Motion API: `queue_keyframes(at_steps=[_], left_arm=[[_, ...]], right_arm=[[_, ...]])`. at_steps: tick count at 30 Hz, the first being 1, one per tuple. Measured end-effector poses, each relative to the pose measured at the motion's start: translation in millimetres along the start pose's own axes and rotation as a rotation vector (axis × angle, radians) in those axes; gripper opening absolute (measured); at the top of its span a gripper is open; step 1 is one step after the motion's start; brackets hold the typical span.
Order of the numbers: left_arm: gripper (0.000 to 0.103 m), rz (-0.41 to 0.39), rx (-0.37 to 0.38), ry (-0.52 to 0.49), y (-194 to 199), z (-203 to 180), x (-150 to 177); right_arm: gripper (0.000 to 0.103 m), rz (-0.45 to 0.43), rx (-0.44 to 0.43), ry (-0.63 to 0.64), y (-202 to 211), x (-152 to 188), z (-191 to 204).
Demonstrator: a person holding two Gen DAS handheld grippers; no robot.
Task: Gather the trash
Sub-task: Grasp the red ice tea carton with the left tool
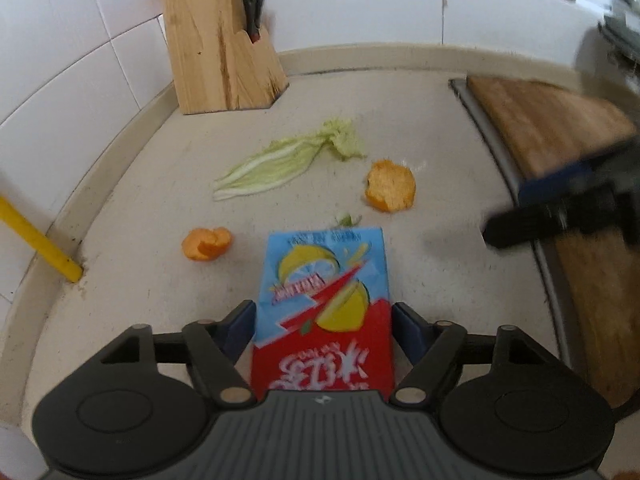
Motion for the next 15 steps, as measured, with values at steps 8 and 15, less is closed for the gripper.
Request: queue_keyframes(at_steps=[8,15], left_arm=[[0.062,-0.036,-0.012,0.112,20,14,11],[0.062,-0.069,-0.004,0.19,33,28,19]], right_arm=[[0.093,-0.022,0.043,0.051,-6,-23,1],[0.09,-0.014,0.062,0.099,-20,-33,7]])
Point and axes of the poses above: each gripper's, at about its wrist camera, not at the fingertips, and y roughly against the way its jaws point, z to its left, x to its underside, the point moved 7 cm from there along -y, roughly the way its jaws point, and after that the axes turned 10 degrees about z, right-handed, at the moved point
